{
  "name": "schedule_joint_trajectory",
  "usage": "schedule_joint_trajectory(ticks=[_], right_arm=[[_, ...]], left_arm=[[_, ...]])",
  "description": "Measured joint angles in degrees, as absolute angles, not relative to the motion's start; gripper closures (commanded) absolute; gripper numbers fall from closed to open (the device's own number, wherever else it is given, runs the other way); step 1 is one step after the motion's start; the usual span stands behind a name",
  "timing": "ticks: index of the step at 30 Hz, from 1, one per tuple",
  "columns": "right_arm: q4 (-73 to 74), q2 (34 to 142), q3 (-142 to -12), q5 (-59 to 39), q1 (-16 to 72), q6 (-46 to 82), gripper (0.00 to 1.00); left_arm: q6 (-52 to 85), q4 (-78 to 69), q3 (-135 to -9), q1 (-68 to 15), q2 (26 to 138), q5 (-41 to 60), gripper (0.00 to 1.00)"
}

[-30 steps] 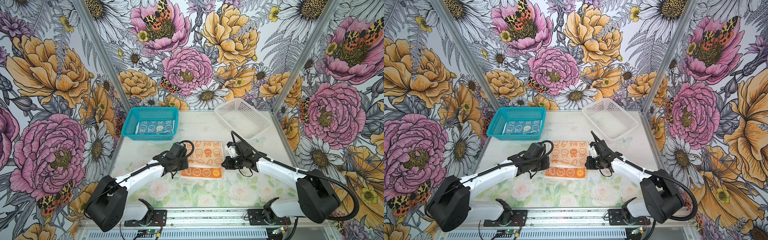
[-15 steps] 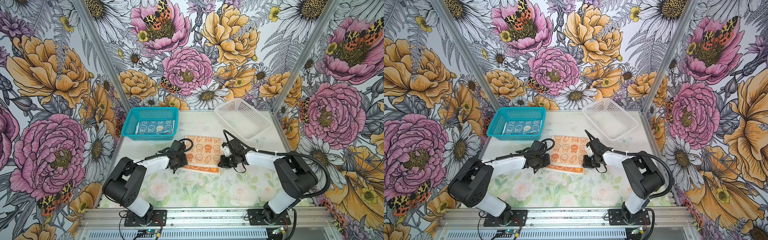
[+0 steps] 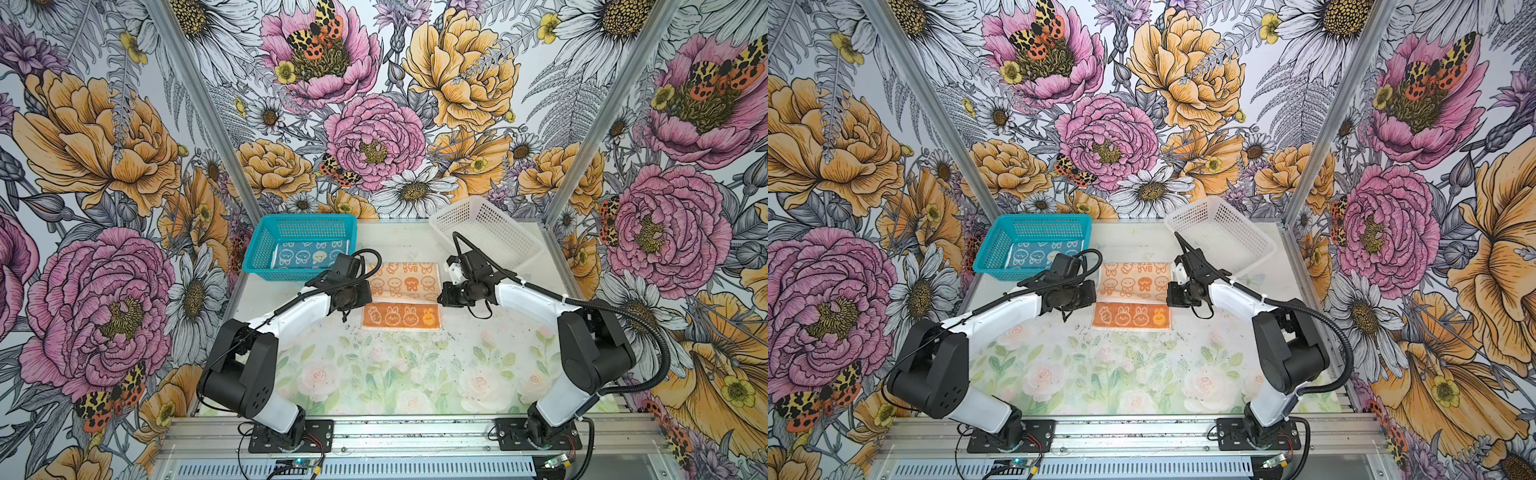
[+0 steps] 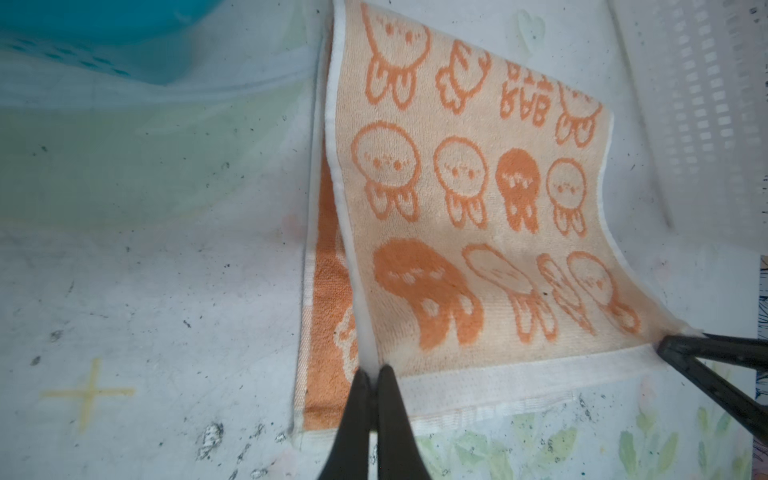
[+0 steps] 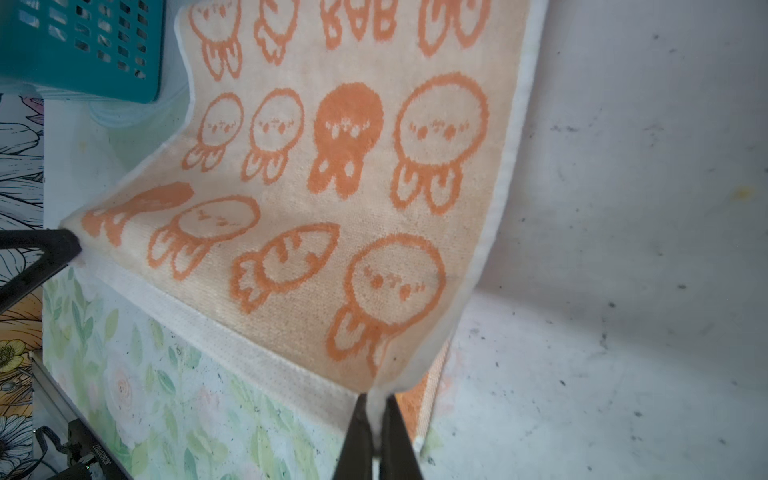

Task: Fold and stack the towels

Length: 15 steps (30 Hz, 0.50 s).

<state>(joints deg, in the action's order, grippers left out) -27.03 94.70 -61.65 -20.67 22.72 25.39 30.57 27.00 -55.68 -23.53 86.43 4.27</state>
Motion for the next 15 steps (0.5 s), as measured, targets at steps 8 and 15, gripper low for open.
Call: schedule_joint_trajectory(ticks=[8,15], right_arm=[[-27.6,91.3,-57.3,-20.4,26.0,25.4,1.00],[-26.2,93.0,-52.2,-20.4,27.0,26.0,1.00]], left_arm=[[30.8,27.4,-48.3,-24.8,81.1,3.9,1.00],[32.7,25.1,-42.8,-27.6,83.2,4.3,1.00]])
